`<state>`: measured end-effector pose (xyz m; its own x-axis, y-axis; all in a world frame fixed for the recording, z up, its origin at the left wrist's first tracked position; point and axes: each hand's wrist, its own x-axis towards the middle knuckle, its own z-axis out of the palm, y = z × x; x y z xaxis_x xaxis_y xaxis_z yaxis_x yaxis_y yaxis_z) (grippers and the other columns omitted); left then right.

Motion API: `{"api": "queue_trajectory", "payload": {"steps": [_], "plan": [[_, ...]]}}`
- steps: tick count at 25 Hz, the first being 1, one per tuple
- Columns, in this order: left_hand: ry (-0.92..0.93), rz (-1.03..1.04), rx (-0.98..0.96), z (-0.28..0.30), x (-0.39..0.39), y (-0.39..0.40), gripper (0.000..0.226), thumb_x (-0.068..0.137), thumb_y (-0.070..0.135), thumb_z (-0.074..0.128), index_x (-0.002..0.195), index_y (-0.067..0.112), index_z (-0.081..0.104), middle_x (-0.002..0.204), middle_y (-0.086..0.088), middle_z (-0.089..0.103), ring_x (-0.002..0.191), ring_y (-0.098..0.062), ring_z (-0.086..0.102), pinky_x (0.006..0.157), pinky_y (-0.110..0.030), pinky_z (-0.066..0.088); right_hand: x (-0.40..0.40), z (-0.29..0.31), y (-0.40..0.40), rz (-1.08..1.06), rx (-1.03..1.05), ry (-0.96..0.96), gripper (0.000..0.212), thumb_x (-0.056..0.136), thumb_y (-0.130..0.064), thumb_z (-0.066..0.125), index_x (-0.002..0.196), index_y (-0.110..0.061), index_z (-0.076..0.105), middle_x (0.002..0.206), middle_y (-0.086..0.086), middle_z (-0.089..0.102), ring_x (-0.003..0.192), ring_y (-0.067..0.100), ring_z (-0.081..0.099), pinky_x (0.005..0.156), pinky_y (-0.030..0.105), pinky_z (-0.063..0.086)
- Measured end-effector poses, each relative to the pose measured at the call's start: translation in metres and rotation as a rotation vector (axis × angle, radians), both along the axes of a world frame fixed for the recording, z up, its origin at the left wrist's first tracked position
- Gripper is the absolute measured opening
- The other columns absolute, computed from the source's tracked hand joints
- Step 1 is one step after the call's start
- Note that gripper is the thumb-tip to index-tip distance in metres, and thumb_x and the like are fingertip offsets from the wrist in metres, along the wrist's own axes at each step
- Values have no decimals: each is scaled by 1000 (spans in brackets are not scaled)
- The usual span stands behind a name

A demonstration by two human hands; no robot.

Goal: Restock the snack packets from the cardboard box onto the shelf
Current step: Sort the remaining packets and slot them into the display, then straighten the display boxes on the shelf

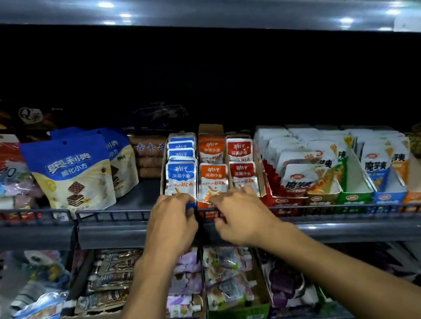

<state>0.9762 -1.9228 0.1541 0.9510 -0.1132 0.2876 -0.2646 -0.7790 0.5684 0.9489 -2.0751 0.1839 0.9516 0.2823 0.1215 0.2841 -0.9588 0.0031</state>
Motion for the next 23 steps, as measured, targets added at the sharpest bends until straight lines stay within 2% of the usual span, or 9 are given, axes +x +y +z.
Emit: {"api": "queue_trajectory", "payload": {"steps": [2,4,6,9,13,15,17,20,23], "plan": [[-50,14,47,0,-1,-4,42,87,17,62,129,21,60,124,-3,63,120,-23,50,110,-42,35,-4,-6,-3,-47,66,-149,44,88,-28,48,130,-16,48,127,4,55,118,22,45,105,42,32],[-124,4,82,2,-4,-12,54,86,20,65,138,26,50,136,3,57,128,-22,45,119,-46,21,-8,-9,-11,-172,14,-233,56,87,-31,47,139,-12,38,135,7,50,121,24,47,104,41,34],[-189,-33,115,1,-6,-20,54,88,21,64,139,29,49,140,4,54,129,-20,43,118,-43,22,-9,-11,-17,-283,-89,-161,54,86,-32,46,134,-8,40,124,9,57,112,27,54,98,42,35],[-184,-44,175,-5,-5,-25,43,90,22,62,131,30,60,140,2,50,126,-21,46,114,-46,28,-11,-9,-19,-280,-136,-74,41,86,-32,49,119,-9,51,110,9,62,105,28,54,93,43,32],[-175,-33,182,-6,-3,-26,39,90,22,63,128,30,64,140,1,49,126,-22,48,114,-48,29,-14,-9,-25,-228,-2,-80,44,86,-30,49,126,-11,49,119,8,59,113,27,50,95,42,39],[-180,-21,188,-6,-4,-28,41,89,25,64,130,28,62,140,0,49,128,-22,45,115,-47,28,-23,-15,-30,-163,58,-165,46,88,-30,48,132,-14,47,126,3,54,114,23,46,96,39,42],[-210,-11,175,-4,-9,-33,42,90,24,62,132,26,60,141,1,50,131,-20,40,115,-46,28,-42,-24,-42,-141,203,-330,33,89,-27,50,121,-21,53,115,-6,55,101,13,49,88,31,46],[-335,-95,159,2,-19,-49,40,90,17,61,129,21,62,134,3,57,124,-17,42,108,-41,36,-67,-31,-80,-302,476,-459,17,88,-22,56,104,-27,52,99,-13,49,88,7,50,74,24,47],[-352,-233,240,2,-27,-75,48,90,18,58,138,22,55,141,4,53,128,-16,40,109,-39,34,-70,-36,-115,-287,498,-413,34,87,-20,57,120,-26,51,118,-12,51,111,10,48,95,30,44]]}}
